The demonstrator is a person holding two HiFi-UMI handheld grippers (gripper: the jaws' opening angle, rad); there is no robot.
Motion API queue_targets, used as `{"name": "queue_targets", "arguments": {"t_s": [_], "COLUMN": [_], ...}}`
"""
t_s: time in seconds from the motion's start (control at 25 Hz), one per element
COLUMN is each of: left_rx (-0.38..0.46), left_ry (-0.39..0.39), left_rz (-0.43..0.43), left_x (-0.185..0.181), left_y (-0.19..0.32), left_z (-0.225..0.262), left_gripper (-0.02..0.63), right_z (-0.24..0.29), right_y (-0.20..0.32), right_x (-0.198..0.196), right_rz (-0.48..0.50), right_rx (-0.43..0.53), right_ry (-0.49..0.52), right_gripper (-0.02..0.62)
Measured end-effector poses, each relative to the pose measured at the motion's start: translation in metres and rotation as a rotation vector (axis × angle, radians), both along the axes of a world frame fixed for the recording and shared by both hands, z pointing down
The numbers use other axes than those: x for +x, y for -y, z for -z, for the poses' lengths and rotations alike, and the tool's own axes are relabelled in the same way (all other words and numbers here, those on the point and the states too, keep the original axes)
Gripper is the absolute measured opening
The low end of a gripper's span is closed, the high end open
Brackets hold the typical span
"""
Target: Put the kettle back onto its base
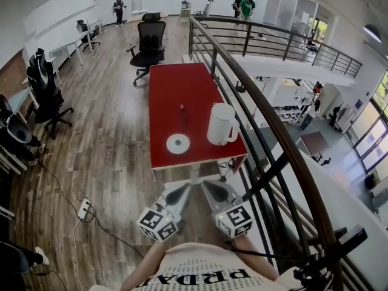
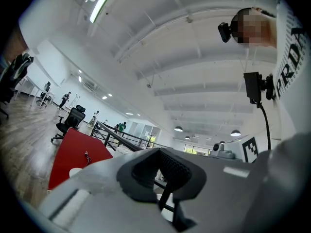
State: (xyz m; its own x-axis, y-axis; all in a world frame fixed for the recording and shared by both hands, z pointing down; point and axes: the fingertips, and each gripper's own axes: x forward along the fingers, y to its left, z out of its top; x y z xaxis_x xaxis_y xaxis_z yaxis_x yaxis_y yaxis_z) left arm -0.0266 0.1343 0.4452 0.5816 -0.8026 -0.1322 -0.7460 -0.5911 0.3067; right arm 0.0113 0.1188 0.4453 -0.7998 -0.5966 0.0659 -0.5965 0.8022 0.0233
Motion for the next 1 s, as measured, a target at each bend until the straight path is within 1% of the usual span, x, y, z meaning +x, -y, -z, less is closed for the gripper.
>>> {"name": "queue_targets", "arguments": {"t_s": [0.44,0.72,1.0], "left_rx": [-0.006,-0.009,-0.019], "left_ry": [-0.010,-0.020,-0.038], "left_rz": [-0.004,-0.002,0.008], "left_x": [-0.013,-0.024,-0.028], "left_y": [-0.008,-0.017,-0.019], "left_z": [-0.007,-0.013,-0.017], "left_gripper": [-0.009,-0.009,-0.009], "right_z": [-0.007,-0.011,-0.012], "right_y": [-0.007,-0.015,-0.012], "right_x": [-0.014,-0.021,-0.025], "right_rz": [0.003,0.000,0.011], "right_rx": [-0.008,-0.004,-0.002], "right_ry": [0.000,-0.014,-0.035], "right_gripper": [0.009,0.009,0.009]}}
